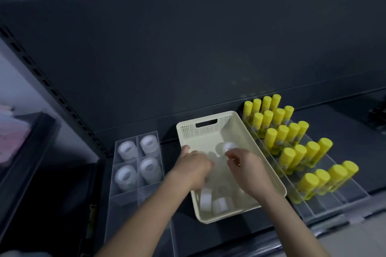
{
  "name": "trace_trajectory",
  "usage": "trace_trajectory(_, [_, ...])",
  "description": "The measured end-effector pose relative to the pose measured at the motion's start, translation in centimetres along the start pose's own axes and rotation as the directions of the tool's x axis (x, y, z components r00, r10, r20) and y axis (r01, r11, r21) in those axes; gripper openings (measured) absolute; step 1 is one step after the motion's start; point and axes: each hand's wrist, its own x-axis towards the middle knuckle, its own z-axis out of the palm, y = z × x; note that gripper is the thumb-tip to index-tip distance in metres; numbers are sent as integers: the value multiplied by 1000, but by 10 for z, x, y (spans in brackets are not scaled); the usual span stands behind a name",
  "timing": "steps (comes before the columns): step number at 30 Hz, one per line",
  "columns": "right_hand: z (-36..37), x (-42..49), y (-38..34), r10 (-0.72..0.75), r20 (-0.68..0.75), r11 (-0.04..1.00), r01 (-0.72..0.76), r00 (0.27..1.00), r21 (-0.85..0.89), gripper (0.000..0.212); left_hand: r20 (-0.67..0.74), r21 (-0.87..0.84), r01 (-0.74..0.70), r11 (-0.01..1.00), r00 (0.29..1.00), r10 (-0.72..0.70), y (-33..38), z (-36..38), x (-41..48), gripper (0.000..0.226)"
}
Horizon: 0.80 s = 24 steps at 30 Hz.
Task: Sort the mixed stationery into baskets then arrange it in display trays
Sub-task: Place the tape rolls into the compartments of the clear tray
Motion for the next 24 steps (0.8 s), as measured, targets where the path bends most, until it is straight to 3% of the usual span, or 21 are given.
trace_trajectory(6, [-10,0,4,-57,42,998,58,998,-18,13,141,6,-85,996,987,84,-4,-4,7,16])
trace_trajectory(9, [-12,-1,6,-132,105,990,136,986,-34,21,88,-43,-76,996,993,80,-7,-3,7,18])
trace_trajectory(11, [-13,-1,10,-173,231,978,194,957,-72,32,-1,-216,-41,976,999,42,-14,-5,6,21])
trace_trajectory(14, [-12,-2,14,-187,461,937,298,868,-181,47,-136,-505,-8,863,988,-70,-26,-10,-5,23])
trace_trajectory(16, [-7,-4,9,-192,541,884,383,819,-267,49,-216,-638,-20,770,964,-153,-32,-9,-16,29])
trace_trajectory(21, [8,3,-4,-145,639,834,441,756,-331,39,-281,-761,-48,647,924,-261,-36,0,-41,41])
trace_trajectory(24, [14,12,-4,-165,596,830,437,786,-346,27,-290,-796,-36,604,899,-329,-41,8,-51,52])
